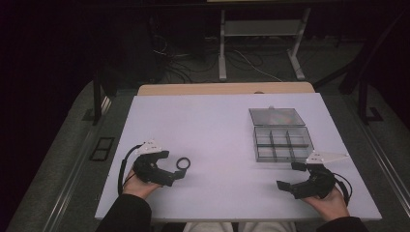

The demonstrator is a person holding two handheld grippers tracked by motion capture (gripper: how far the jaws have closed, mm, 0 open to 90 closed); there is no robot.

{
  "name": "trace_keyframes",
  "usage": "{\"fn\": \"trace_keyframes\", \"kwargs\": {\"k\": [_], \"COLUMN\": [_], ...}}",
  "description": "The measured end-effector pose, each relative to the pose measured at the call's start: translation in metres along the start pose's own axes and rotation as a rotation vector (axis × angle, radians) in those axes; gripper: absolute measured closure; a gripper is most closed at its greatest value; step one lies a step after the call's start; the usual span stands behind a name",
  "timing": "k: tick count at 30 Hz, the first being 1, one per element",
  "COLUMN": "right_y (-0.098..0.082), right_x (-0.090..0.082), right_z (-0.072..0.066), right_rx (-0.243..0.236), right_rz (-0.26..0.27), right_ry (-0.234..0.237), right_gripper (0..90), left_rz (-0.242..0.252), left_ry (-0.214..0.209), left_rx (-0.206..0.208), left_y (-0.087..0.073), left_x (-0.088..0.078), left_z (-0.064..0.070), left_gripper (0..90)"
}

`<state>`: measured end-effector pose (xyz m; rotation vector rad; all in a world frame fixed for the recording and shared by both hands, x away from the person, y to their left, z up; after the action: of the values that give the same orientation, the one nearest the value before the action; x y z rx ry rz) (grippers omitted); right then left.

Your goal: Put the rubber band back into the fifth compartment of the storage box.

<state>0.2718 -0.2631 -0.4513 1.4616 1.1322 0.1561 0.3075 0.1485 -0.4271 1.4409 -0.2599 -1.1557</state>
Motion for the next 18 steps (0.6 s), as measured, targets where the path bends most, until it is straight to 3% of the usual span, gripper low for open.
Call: {"fn": "trace_keyframes", "kwargs": {"k": [18], "right_y": [0.0], "right_x": [-0.001], "right_z": [0.001], "right_rx": [-0.001], "right_rz": [0.001], "right_ry": [-0.004], "right_gripper": [0.4], "left_rz": [-0.029], "left_ry": [0.003], "left_rx": [0.0], "left_y": [0.013], "left_x": [0.003], "left_z": [-0.016], "left_gripper": [0.0]}}
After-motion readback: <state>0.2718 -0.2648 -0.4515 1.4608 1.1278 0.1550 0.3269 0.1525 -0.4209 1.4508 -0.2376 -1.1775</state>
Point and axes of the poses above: each handheld gripper's, and its own axes: x roughly forward along the jaws, y roughly out of its top, z roughly to its right, the point moved 5 cm from there along x, roughly forward along the jaws, and after that the axes turned 7 degrees about z, right-handed, at the moved point
